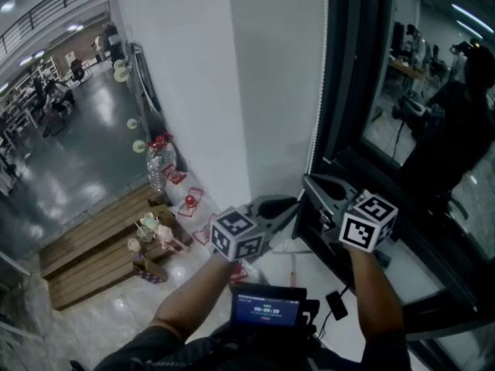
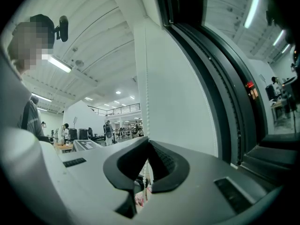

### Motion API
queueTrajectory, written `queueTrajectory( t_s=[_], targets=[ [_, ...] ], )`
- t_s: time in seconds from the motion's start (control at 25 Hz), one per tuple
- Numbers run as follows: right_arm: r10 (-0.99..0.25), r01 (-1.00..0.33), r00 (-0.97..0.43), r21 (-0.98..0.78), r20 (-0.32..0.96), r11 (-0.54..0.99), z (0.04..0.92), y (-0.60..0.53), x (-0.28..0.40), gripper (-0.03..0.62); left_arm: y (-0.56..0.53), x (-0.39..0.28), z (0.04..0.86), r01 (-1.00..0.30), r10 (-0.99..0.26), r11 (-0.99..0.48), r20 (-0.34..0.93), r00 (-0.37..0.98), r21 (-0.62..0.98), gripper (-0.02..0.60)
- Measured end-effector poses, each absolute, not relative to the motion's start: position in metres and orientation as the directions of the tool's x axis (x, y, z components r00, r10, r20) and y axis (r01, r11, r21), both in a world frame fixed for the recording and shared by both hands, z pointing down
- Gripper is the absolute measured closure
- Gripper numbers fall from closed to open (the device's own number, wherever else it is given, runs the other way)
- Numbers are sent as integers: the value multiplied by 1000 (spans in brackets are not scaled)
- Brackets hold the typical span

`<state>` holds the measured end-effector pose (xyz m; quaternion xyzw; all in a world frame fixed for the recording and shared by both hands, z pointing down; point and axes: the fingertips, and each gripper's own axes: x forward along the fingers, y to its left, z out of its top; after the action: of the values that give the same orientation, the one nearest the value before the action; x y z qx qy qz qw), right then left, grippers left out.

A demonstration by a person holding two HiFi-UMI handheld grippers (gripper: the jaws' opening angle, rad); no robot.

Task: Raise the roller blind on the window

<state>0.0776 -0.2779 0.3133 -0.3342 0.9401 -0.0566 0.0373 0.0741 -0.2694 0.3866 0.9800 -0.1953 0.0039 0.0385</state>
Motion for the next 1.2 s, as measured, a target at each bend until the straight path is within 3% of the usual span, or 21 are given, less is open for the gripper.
queueTrajectory(
  t_s=[0.2, 0.48, 0.76, 0.88, 1.2],
  targets=[
    [-631, -624, -775, -124, -30, 772, 314, -280, 75, 594, -263, 55, 365, -412, -414, -909, -7, 910, 64, 520],
    [-621, -615, -784, -104, -24, 781, 311, -279, 68, 594, -269, 53, 262, -424, -414, -906, -212, 885, -2, 520],
    [-617, -612, -787, -108, -16, 783, 313, -276, 61, 594, -286, 72, 212, -434, -407, -898, -228, 884, -79, 520],
    [-612, -607, -791, -108, -22, 788, 311, -275, 61, 594, -285, 77, 208, -427, -401, -899, -212, 891, -96, 564],
    [-603, -599, -798, -105, -8, 794, 315, -272, 62, 594, -281, 76, 214, -418, -383, -902, -247, 890, -110, 572]
  ],
)
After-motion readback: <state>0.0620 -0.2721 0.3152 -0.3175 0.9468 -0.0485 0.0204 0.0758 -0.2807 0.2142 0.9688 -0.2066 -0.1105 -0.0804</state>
